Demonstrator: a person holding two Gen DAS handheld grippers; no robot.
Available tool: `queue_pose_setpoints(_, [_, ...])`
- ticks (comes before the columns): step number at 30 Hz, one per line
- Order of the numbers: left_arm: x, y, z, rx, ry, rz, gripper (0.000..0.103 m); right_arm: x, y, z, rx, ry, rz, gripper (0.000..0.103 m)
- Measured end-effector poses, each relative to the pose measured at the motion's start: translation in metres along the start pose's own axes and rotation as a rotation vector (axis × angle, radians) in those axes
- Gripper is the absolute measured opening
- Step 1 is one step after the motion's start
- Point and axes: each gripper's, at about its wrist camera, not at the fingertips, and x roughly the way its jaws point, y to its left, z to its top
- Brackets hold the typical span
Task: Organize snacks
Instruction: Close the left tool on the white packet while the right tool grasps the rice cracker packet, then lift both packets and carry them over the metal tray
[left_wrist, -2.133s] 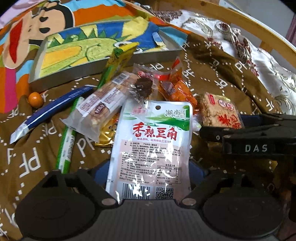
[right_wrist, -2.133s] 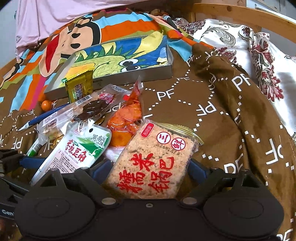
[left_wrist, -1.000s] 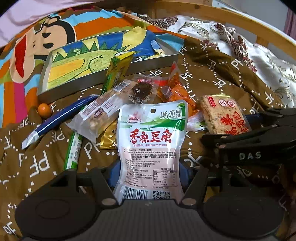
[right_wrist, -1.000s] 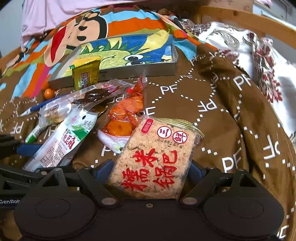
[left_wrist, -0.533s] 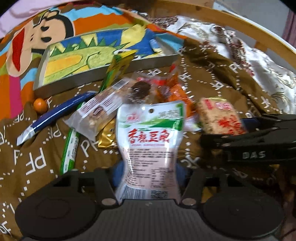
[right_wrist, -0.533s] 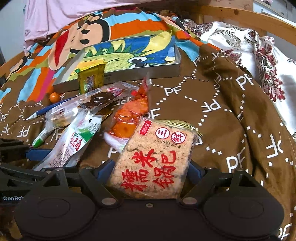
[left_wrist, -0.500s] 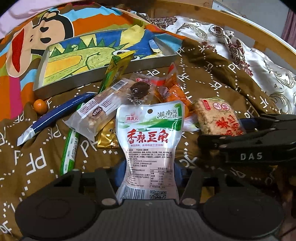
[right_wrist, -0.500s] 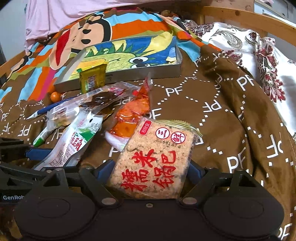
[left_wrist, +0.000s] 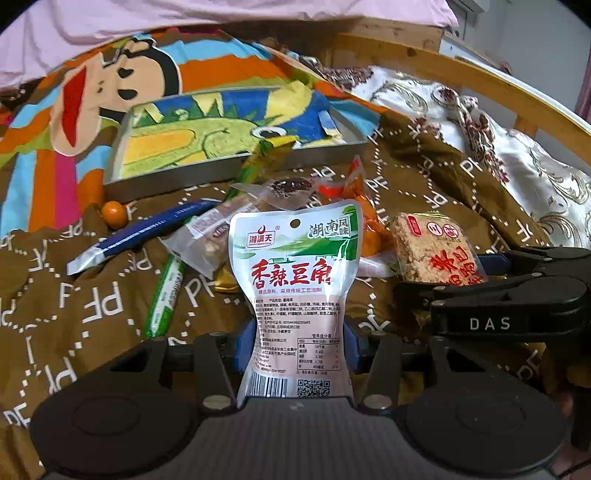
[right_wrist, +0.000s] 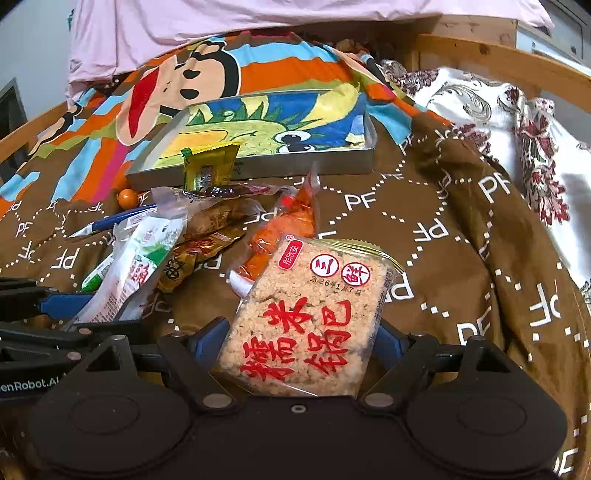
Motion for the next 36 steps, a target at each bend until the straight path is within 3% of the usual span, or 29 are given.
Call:
queue_pose_setpoints(8, [-0.015,-0.001,-0.002,-0.038,-0.091,0.05,0.052,-0.009,0.001,0.004,-0.009,-0.062,-0.011,0.083])
queue_pose_setpoints(17, [-0.033,0.008,0.01,-0.14,-0.226,0.046,0.052,-0.024,0.003,0.012,-0.033,-0.172,-0.017,0.083])
queue_pose_setpoints(26, [-0.028,0.022,0.061,-0.224,-0.3,0.071,0.052,-0.029,0.0,0.042,-0.056,-0.298,0.011,0.083])
queue_pose_setpoints(36, [0.02,0.041,0.118,-0.35,-0.335,0.105,0.052,0.027,-0.01,0.098,-0.124,-0.382,0.025,0.083])
